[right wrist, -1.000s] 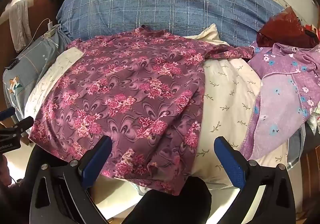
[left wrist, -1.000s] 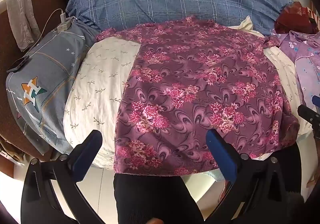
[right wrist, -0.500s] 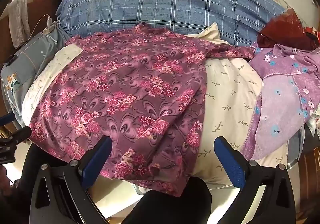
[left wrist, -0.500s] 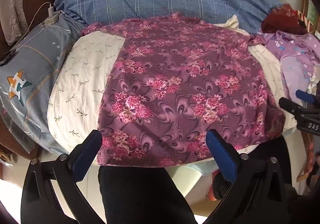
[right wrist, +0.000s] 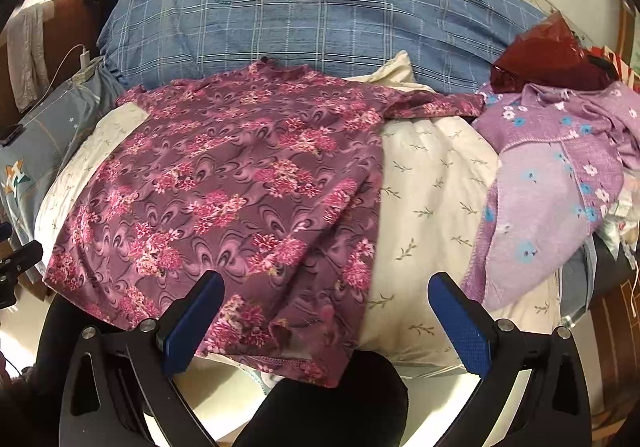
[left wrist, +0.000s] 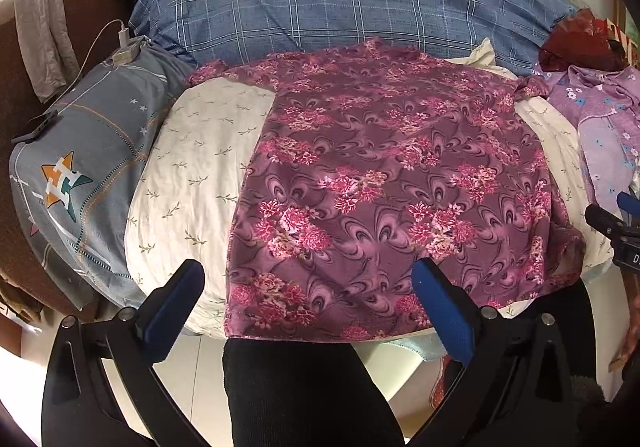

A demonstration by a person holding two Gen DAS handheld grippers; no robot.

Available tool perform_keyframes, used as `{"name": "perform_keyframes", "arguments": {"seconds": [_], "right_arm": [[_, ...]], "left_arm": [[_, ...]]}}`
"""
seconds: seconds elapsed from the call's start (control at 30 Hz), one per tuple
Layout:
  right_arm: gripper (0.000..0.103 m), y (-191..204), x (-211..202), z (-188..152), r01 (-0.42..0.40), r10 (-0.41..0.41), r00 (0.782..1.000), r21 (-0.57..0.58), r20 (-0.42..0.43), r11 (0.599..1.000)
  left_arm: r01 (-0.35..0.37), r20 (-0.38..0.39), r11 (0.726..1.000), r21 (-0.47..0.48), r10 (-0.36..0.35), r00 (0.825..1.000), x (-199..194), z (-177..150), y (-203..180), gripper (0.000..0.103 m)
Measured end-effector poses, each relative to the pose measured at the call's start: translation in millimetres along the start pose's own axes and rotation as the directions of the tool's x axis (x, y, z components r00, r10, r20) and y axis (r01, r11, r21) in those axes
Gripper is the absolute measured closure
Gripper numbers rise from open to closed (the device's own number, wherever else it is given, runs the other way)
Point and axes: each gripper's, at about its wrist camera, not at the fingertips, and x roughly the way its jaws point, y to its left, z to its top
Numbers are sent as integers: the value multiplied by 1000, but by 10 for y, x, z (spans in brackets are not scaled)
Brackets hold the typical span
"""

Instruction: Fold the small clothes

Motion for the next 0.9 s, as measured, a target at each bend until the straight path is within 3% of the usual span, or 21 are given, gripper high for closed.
{"name": "perform_keyframes", "arguments": {"seconds": [0.47,0.9], "right_arm": [[1,-35,-154,-58,42,-45,996,35,74,998],[0,110,-194,-33,-6,6,997,0,80,1000]], "left_arm": [[40,-42,999,36,-38,998,7,-89,-49,0],[37,13,999,38,-38,999,-97,-2,-60,0]]}}
